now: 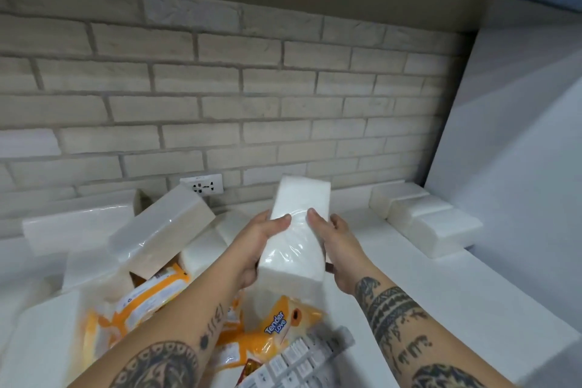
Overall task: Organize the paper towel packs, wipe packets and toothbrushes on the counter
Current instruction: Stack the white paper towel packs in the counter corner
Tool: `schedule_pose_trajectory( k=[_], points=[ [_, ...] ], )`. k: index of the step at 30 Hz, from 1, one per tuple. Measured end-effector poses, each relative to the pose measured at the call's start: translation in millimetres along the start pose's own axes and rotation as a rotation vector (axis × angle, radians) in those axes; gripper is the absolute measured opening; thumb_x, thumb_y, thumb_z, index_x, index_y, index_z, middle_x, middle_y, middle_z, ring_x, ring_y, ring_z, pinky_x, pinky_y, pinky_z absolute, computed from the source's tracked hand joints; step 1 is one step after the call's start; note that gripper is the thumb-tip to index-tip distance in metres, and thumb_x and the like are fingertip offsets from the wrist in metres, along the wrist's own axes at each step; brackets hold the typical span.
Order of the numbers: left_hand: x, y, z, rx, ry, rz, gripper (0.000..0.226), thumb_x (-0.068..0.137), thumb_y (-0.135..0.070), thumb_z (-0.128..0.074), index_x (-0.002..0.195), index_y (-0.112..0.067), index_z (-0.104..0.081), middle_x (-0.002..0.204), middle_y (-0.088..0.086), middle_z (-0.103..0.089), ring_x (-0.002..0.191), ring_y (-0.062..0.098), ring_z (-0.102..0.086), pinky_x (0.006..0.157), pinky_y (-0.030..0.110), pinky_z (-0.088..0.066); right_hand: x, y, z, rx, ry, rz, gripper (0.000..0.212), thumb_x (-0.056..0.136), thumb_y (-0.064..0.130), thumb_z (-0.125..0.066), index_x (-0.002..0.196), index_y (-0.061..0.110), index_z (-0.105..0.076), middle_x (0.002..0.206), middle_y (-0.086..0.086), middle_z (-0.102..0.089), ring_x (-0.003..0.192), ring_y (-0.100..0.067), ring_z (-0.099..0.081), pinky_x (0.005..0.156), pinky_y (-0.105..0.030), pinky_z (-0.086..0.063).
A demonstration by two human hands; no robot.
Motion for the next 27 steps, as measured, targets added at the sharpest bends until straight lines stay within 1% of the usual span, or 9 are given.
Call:
schedule_pose_trajectory(
  k=[2,5,8,10,12,15,18,23,27],
  points=[
    [10,7,-24,-0.036,0.047,0.021,0.043,0.091,-0.031,-0.069,0.13,-0.012,-0.064,0.117,0.021,-0.073,0.102,0.04,-0.072,0.086,0.049,-0.058,4,-12,12,0.078,0.064,-0.03,0.081,0.075,0.07,-0.076,0.14,0.029,-0.049,0.124,0.003,-0.073,0.108,-0.023,-0.073,0.099,-0.053,-0.055],
    [27,23,-59,-0.024,0.106,0.073,0.041,0.097,-0.038,-0.064,0.134,-0.018,-0.062,0.123,0.018,-0.072,0.113,0.042,-0.069,0.101,0.057,-0.052,12,-22,48,0.194,0.037,-0.018,0.068,0.078,0.057,-0.081,0.134,0.027,-0.054,0.118,-0.005,-0.076,0.105,-0.029,-0.075,0.097,-0.057,-0.056],
    [46,38,-103,0.069,0.163,0.113,0.035,0.102,-0.041,-0.056,0.132,-0.025,-0.062,0.121,0.01,-0.074,0.111,0.033,-0.071,0.101,0.051,-0.053,18,-30,95,0.317,-0.059,0.013,0.052,0.089,0.038,-0.077,0.133,0.022,-0.055,0.118,-0.01,-0.075,0.103,-0.033,-0.075,0.092,-0.056,-0.059],
    [61,49,-138,0.137,0.207,0.122,0.033,0.103,-0.042,-0.054,0.133,-0.03,-0.061,0.12,0.003,-0.076,0.11,0.026,-0.073,0.099,0.046,-0.055,22,-40,133,0.365,-0.138,0.025,0.049,0.09,0.033,-0.076,0.133,0.021,-0.055,0.118,-0.011,-0.075,0.102,-0.034,-0.075,0.089,-0.057,-0.06],
    [76,61,-170,0.201,0.264,0.141,0.032,0.102,-0.04,-0.058,0.133,-0.035,-0.06,0.12,-0.002,-0.076,0.109,0.022,-0.073,0.095,0.042,-0.057,28,-48,172,0.391,-0.226,0.041,0.045,0.092,0.029,-0.075,0.131,0.021,-0.056,0.118,-0.01,-0.075,0.101,-0.033,-0.076,0.085,-0.055,-0.061],
    [104,87,-217,0.246,0.34,0.194,0.043,0.094,-0.036,-0.071,0.135,-0.04,-0.058,0.122,-0.003,-0.074,0.111,0.023,-0.073,0.095,0.045,-0.057,39,-57,232,0.412,-0.325,0.05,0.038,0.094,0.025,-0.073,0.128,0.025,-0.057,0.115,-0.008,-0.076,0.098,-0.031,-0.076,0.081,-0.053,-0.062],
    [139,105,-259,0.255,0.344,0.223,0.047,0.091,-0.032,-0.075,0.135,-0.038,-0.058,0.12,-0.003,-0.075,0.108,0.024,-0.074,0.092,0.045,-0.058,56,-63,285,0.413,-0.377,0.069,0.039,0.093,0.025,-0.073,0.128,0.028,-0.057,0.116,-0.007,-0.076,0.099,-0.031,-0.076,0.084,-0.056,-0.061],
    [189,128,-321,0.289,0.354,0.225,0.044,0.091,-0.028,-0.075,0.132,-0.035,-0.062,0.117,-0.004,-0.077,0.106,0.021,-0.074,0.1,0.046,-0.056,84,-83,363,0.428,-0.443,0.07,0.044,0.091,0.033,-0.074,0.131,0.031,-0.054,0.118,-0.004,-0.075,0.102,-0.03,-0.075,0.09,-0.056,-0.059],
    [219,147,-368,0.382,0.293,0.171,0.04,0.09,-0.035,-0.074,0.129,-0.033,-0.066,0.108,-0.01,-0.078,0.098,0.014,-0.076,0.095,0.043,-0.059,96,-106,422,0.447,-0.567,0.001,0.057,0.087,0.044,-0.076,0.136,0.035,-0.05,0.116,0.001,-0.076,0.101,-0.026,-0.076,0.092,-0.054,-0.059]
  ],
)
Point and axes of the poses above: each hand's wrist, its own x-axis towards the middle knuckle, its own z-axis out of the back of the hand, y = z × x, the point moved 8 cm from there along x, towards the middle knuckle
